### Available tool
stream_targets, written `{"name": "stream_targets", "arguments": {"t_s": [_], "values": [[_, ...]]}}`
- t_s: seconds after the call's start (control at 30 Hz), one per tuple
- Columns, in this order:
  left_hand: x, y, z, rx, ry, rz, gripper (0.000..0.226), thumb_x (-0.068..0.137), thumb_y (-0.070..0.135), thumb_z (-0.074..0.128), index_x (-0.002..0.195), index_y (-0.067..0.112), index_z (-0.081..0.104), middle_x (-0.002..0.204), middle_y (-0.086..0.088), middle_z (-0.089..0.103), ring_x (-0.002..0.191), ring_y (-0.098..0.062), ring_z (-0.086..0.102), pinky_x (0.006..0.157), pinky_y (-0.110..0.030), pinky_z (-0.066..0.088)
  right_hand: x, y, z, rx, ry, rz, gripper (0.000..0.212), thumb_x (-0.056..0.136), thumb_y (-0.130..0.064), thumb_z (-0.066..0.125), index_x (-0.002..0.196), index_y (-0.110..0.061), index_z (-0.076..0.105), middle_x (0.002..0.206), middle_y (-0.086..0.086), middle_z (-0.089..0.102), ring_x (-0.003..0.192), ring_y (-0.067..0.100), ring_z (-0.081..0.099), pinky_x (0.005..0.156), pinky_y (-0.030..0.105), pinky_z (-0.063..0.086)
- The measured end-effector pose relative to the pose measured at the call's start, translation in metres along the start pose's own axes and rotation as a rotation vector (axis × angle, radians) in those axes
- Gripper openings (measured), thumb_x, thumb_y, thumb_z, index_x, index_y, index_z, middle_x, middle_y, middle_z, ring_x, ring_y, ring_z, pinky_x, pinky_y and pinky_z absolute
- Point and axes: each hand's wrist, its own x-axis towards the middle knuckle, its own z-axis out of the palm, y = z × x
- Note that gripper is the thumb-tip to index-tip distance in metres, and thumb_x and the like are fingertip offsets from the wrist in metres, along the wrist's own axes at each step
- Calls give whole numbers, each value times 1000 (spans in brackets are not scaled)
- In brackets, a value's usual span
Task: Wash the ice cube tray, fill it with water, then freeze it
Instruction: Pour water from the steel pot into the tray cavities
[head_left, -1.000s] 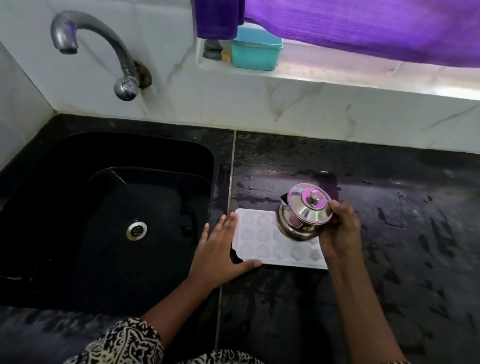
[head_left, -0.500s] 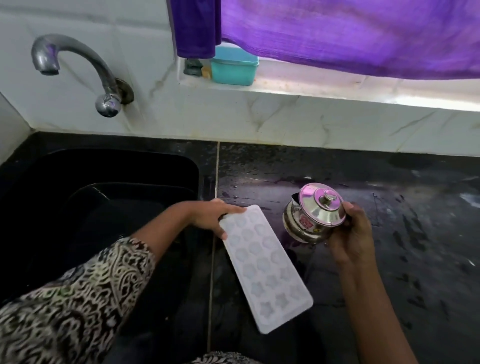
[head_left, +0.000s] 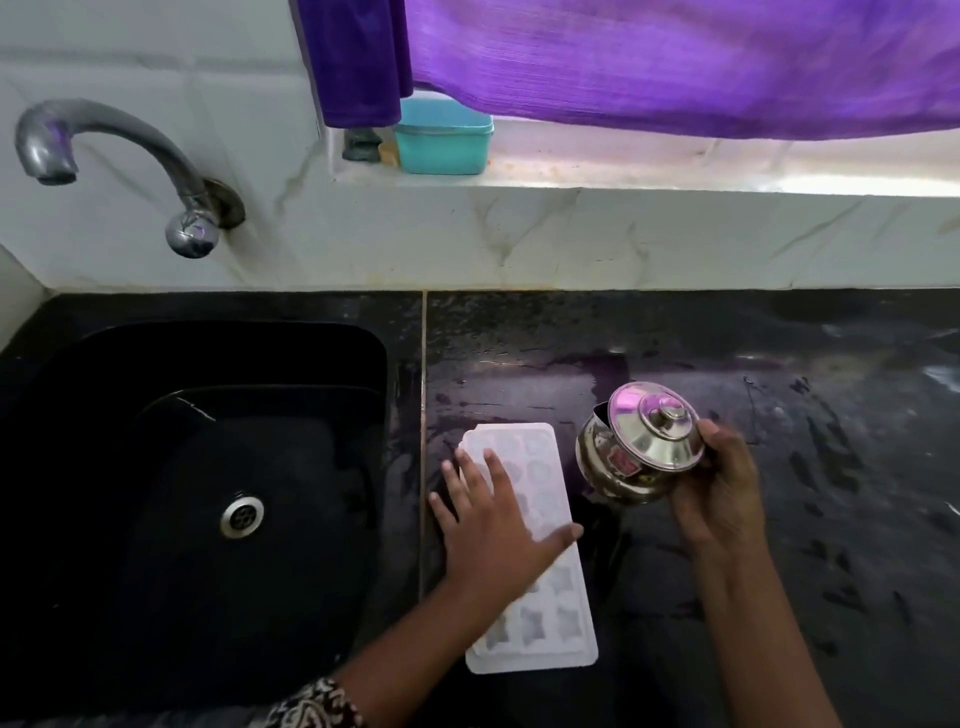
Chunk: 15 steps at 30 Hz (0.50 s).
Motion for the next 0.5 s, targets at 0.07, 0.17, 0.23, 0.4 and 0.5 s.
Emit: {"name": "stream_targets", "arguments": {"t_s": [0.07, 0.17, 0.23, 0.4, 0.5], "values": [[6, 4, 5, 67, -21, 55, 133, 62, 98, 24, 152, 10, -18, 154, -26, -30, 144, -41, -26, 115, -59, -7, -1, 2, -1, -12, 4, 16, 22, 88, -5, 43, 70, -16, 38, 68, 1, 46, 67, 13, 45, 68, 27, 39], [35, 2, -6, 154, -79, 229, 130, 67, 93, 36, 153, 11, -16, 154, -26, -30, 144, -40, -26, 115, -58, -8, -5, 0, -1, 8, 19, 0, 33, 90, -3, 42, 61, -19, 45, 59, -4, 51, 61, 9, 50, 63, 23, 44], [58, 1, -21, 239, -182, 390, 130, 69, 88, 47, 153, 14, -18, 154, -23, -33, 143, -37, -30, 117, -54, -11, -7, -3, 0, 16, 25, 2, 38, 89, -2, 42, 57, -21, 48, 57, -6, 54, 61, 9, 52, 64, 22, 46], [108, 5, -58, 354, -434, 764, 131, 68, 66, 75, 154, 24, -15, 157, -9, -32, 144, -23, -29, 116, -41, -13, -3, -4, -2, 12, 71, 6, 16, 87, -4, 45, 73, -13, 46, 76, 7, 53, 75, 18, 50, 76, 31, 41], [120, 18, -65, 483, -513, 939, 134, 66, 59, 81, 155, 23, -13, 160, -9, -26, 145, -22, -26, 120, -47, -10, -1, -7, -3, 3, 29, -4, 6, 77, -10, 51, 72, -13, 49, 69, 1, 60, 71, 17, 55, 70, 29, 46]]}}
